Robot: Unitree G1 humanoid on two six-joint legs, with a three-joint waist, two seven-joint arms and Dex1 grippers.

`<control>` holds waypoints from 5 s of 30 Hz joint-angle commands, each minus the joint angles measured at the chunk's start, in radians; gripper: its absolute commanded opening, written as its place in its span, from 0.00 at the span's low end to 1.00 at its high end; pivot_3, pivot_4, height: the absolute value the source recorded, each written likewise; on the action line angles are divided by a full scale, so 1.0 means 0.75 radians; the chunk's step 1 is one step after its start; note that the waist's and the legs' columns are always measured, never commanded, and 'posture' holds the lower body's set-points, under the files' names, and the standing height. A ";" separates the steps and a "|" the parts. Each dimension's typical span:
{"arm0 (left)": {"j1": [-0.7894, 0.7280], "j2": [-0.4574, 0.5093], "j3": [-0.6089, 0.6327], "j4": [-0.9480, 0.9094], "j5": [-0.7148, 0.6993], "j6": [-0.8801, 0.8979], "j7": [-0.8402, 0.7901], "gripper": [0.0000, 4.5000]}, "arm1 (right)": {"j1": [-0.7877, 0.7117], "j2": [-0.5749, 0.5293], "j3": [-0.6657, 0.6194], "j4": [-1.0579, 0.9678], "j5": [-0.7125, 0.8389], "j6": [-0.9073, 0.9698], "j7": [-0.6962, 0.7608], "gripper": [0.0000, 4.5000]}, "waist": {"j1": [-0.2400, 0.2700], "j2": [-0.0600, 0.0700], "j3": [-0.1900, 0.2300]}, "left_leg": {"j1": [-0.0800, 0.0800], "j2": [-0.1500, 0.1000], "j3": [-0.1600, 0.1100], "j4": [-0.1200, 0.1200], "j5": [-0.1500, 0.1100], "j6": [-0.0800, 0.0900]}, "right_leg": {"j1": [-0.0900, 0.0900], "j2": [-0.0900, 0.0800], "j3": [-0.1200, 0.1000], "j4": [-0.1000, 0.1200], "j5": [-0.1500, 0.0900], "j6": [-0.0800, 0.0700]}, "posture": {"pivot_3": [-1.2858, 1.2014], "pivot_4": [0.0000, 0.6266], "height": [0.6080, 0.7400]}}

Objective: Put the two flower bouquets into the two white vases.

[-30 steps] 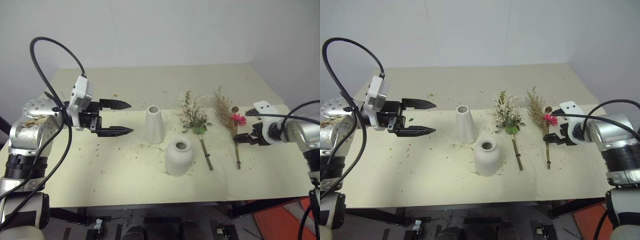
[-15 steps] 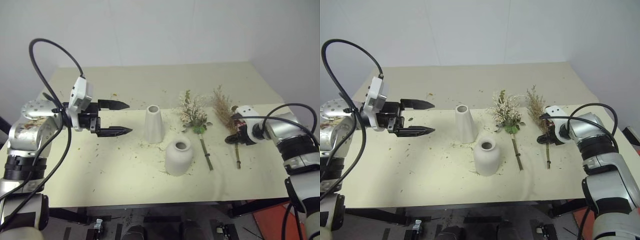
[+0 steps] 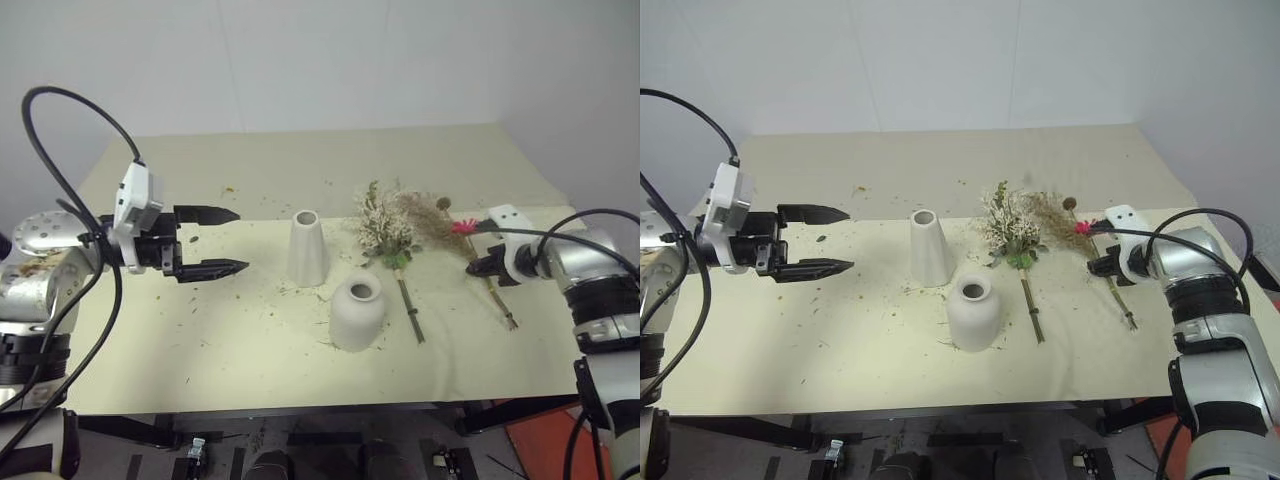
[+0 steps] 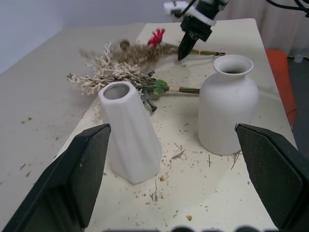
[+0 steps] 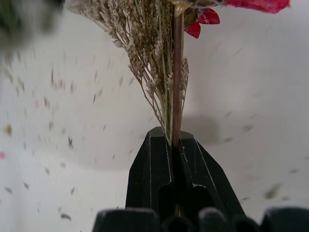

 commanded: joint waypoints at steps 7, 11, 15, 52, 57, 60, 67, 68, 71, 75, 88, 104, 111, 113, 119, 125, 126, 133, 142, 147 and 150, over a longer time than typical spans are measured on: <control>0.032 0.028 0.085 -0.073 -0.059 0.036 0.069 1.00 | 0.003 0.243 -0.463 -0.511 0.114 -0.400 -0.357 0.01 | -0.014 0.001 0.000 | 0.001 0.001 0.000 -0.001 0.000 0.000 | -0.001 0.001 0.001 0.005 0.000 0.000 | 0.52 0.24 1.00; 0.054 0.024 0.076 -0.094 -0.061 0.037 0.085 1.00 | -0.111 0.462 -0.589 -0.626 0.322 -0.381 -0.403 0.01 | -0.026 0.001 0.000 | 0.000 0.001 0.000 -0.001 0.001 -0.001 | -0.001 0.000 0.001 0.007 0.001 0.000 | 0.52 0.24 1.00; 0.062 0.016 0.079 -0.114 -0.068 0.037 0.107 1.00 | -0.159 0.610 -0.566 -0.721 0.448 -0.432 -0.368 0.01 | -0.027 0.001 -0.001 | 0.000 0.001 -0.002 -0.002 0.001 -0.001 | -0.001 0.000 0.001 0.007 0.001 0.000 | 0.52 0.24 1.00; 0.202 0.041 0.184 -0.224 -0.114 0.083 0.272 1.00 | -0.104 1.013 -0.142 -0.455 0.320 -0.925 -0.245 0.01 | -0.034 0.002 -0.002 | 0.000 0.003 -0.004 -0.003 0.002 -0.004 | -0.017 0.000 0.001 0.019 0.002 -0.002 | 0.52 0.24 1.00; 0.217 0.049 0.200 -0.230 -0.116 0.081 0.268 1.00 | -0.157 1.013 -0.176 -0.444 0.353 -0.916 -0.250 0.01 | -0.036 0.002 -0.002 | 0.001 0.003 -0.004 -0.003 0.002 -0.004 | -0.017 0.001 0.001 0.020 0.003 -0.003 | 0.52 0.24 1.00; 0.222 0.051 0.206 -0.234 -0.116 0.081 0.267 1.00 | -0.180 1.007 -0.190 -0.452 0.378 -0.894 -0.248 0.01 | -0.035 0.002 -0.002 | 0.000 0.003 -0.004 -0.003 0.002 -0.004 | -0.018 0.001 0.001 0.020 0.003 -0.003 | 0.52 0.24 1.00; 0.227 0.060 0.210 -0.230 -0.120 0.076 0.256 1.00 | -0.192 0.990 -0.209 -0.499 0.412 -0.840 -0.236 0.01 | -0.032 0.002 -0.002 | 0.000 0.003 -0.004 -0.004 0.002 -0.004 | -0.018 0.000 0.000 0.019 0.003 -0.004 | 0.52 0.24 1.00; 0.224 0.062 0.208 -0.226 -0.119 0.075 0.254 1.00 | -0.191 0.990 -0.210 -0.498 0.412 -0.837 -0.235 0.01 | -0.033 0.002 -0.002 | 0.000 0.003 -0.004 -0.004 0.002 -0.004 | -0.018 0.000 0.000 0.019 0.003 -0.004 | 0.52 0.24 1.00; 0.220 0.063 0.204 -0.221 -0.118 0.073 0.252 1.00 | -0.189 0.994 -0.208 -0.486 0.406 -0.842 -0.239 0.01 | -0.034 0.002 -0.002 | 0.000 0.004 -0.003 -0.004 0.002 -0.004 | -0.018 0.000 0.000 0.019 0.003 -0.004 | 0.52 0.24 1.00; 0.215 0.061 0.201 -0.219 -0.119 0.073 0.251 1.00 | -0.193 1.009 -0.197 -0.453 0.390 -0.864 -0.240 0.01 | -0.034 0.002 -0.002 | 0.000 0.004 -0.003 -0.004 0.002 -0.004 | -0.018 0.000 0.000 0.019 0.003 -0.004 | 0.52 0.24 1.00; 0.247 0.060 0.222 -0.245 -0.126 0.081 0.270 1.00 | -0.218 1.044 -0.185 -0.252 0.319 -0.992 -0.216 0.01 | -0.034 0.002 -0.002 | 0.000 0.004 -0.003 -0.004 0.002 -0.004 | -0.019 0.000 0.000 0.019 0.003 -0.004 | 0.52 0.24 1.00; 0.251 0.064 0.222 -0.249 -0.138 0.080 0.276 1.00 | -0.081 1.066 -0.130 -0.276 0.252 -1.028 -0.196 0.01 | -0.035 0.002 -0.002 | 0.000 0.004 -0.003 -0.004 0.002 -0.004 | -0.019 0.001 0.000 0.019 0.003 -0.004 | 0.52 0.24 1.00; 0.247 0.070 0.219 -0.245 -0.141 0.086 0.278 1.00 | -0.038 1.062 -0.105 -0.291 0.219 -1.042 -0.184 0.01 | -0.034 0.002 -0.002 | 0.000 0.004 -0.003 -0.004 0.002 -0.004 | -0.018 0.001 0.000 0.019 0.003 -0.004 | 0.52 0.24 1.00; 0.248 0.070 0.219 -0.247 -0.142 0.087 0.279 1.00 | -0.027 1.061 -0.103 -0.298 0.214 -1.046 -0.182 0.14 | -0.034 0.002 -0.002 | 0.000 0.004 -0.003 -0.004 0.002 -0.004 | -0.019 0.001 0.000 0.019 0.003 -0.004 | 0.52 0.24 1.00; 0.241 0.069 0.211 -0.246 -0.144 0.085 0.281 1.00 | 0.001 1.043 -0.104 -0.337 0.209 -1.053 -0.176 0.57 | -0.034 0.002 -0.002 | 0.000 0.004 -0.003 -0.004 0.002 -0.004 | -0.018 0.001 0.000 0.019 0.003 -0.004 | 0.52 0.24 1.00; 0.232 0.069 0.201 -0.239 -0.145 0.083 0.279 1.00 | 0.088 0.978 -0.094 -0.490 0.230 -0.995 -0.145 1.00 | -0.031 0.002 -0.002 | 0.000 0.004 -0.003 -0.004 0.002 -0.004 | -0.018 0.000 0.000 0.019 0.003 -0.004 | 0.52 0.24 1.00; 0.232 0.068 0.199 -0.239 -0.146 0.083 0.278 1.00 | 0.114 0.956 -0.091 -0.538 0.238 -0.973 -0.132 1.00 | -0.031 0.002 -0.002 | 0.000 0.004 -0.003 -0.004 0.002 -0.004 | -0.018 0.000 0.000 0.019 0.003 -0.004 | 0.52 0.24 1.00; 0.218 0.056 0.171 -0.233 -0.154 0.085 0.266 1.00 | 0.221 0.800 -0.118 -0.767 0.296 -0.820 -0.078 1.00 | -0.030 0.002 -0.002 | 0.000 0.004 -0.003 -0.004 0.002 -0.004 | -0.018 0.000 0.000 0.019 0.003 -0.004 | 0.52 0.24 1.00; 0.168 0.028 0.105 -0.200 -0.149 0.072 0.235 1.00 | 0.324 0.553 -0.162 -1.035 0.392 -0.539 -0.077 1.00 | -0.028 0.002 -0.002 | 0.000 0.004 0.002 -0.004 0.002 -0.004 | -0.017 0.000 0.000 0.018 0.003 -0.004 | 0.52 0.24 1.00; 0.149 0.021 0.086 -0.187 -0.148 0.063 0.204 1.00 | 0.370 0.374 -0.205 -1.145 0.460 -0.318 -0.066 1.00 | -0.024 0.001 -0.002 | -0.001 0.003 0.005 -0.004 0.002 -0.004 | -0.016 0.000 0.000 0.016 0.003 -0.004 | 0.52 0.24 1.00; 0.134 0.023 0.066 -0.177 -0.149 0.053 0.162 1.00 | 0.382 0.218 -0.214 -1.195 0.482 -0.204 -0.016 1.00 | -0.022 0.001 -0.002 | -0.001 0.003 0.006 -0.003 0.002 -0.003 | -0.016 0.000 0.000 0.015 0.003 -0.004 | 0.52 0.24 1.00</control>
